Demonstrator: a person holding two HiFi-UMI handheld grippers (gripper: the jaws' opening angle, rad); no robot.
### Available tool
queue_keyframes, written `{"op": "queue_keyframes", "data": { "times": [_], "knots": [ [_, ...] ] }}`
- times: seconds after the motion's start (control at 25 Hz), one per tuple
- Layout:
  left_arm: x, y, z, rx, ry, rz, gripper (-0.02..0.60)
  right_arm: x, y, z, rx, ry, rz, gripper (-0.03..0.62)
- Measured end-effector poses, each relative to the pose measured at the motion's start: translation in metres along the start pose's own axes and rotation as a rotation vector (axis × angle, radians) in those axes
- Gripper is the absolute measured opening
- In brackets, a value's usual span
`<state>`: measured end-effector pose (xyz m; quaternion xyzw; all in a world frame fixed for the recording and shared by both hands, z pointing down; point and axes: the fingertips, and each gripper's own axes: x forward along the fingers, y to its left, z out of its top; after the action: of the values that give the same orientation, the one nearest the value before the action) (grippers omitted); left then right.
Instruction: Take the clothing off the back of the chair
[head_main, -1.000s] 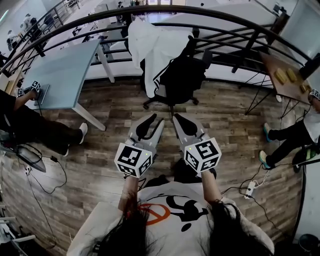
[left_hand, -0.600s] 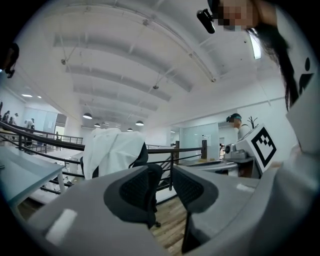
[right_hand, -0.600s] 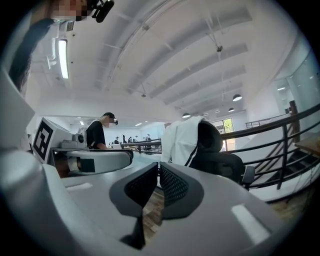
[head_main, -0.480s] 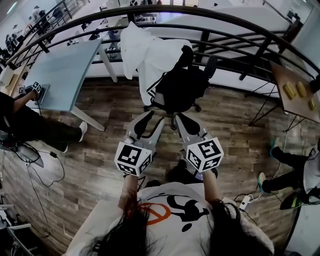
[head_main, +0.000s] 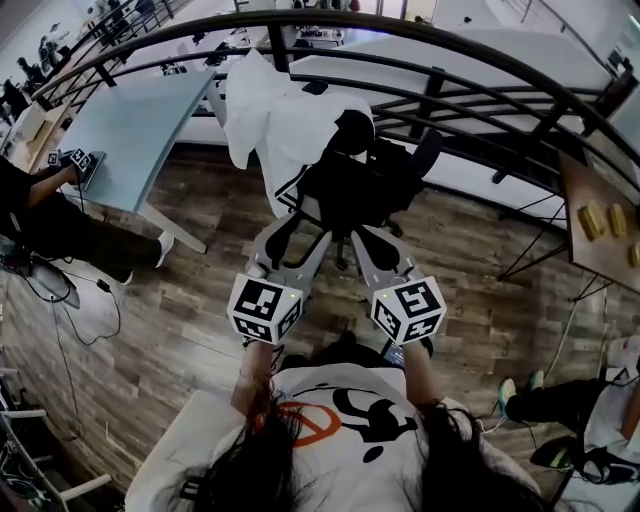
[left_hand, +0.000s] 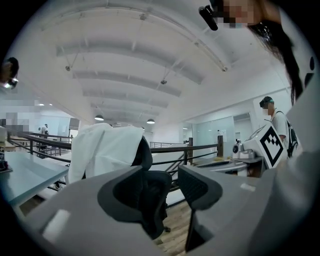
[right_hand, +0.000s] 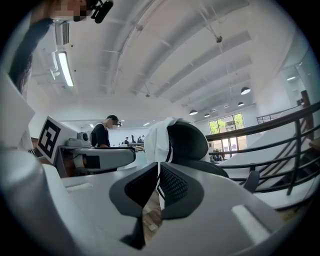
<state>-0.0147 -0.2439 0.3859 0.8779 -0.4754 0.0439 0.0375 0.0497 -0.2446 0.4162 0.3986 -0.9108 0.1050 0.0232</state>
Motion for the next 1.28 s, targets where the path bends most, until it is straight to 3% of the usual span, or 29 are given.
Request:
{"op": "queue_keyframes", "data": {
  "times": [0.44,0.8,0.92,1.08,1.28],
  "knots": [
    [0.035,-0.002,-0.003,0.054,0.062,0.078,0.192,0.013,-0.042,0.014,-0.010,-0.011,0.086,0.055],
    [0.043,0.035,-0.006,0.055,0.098,0.087,0.192,0.059,-0.039,0.060,-0.086,-0.064,0.160,0.245],
    [0.048,0.044,-0.003,0.058,0.087,0.077,0.192,0.077,-0.038,0.080,-0.106,-0.097,0.180,0.381],
    [0.051,0.064,0.006,0.062,0.066,0.076,0.192,0.103,-0.036,0.102,-0.157,-0.118,0.157,0.492],
    [0.058,0.099,0.026,0.069,0.034,0.092,0.192,0.140,-0.057,0.136,-0.117,-0.144,0.094,0.575]
  ]
}}
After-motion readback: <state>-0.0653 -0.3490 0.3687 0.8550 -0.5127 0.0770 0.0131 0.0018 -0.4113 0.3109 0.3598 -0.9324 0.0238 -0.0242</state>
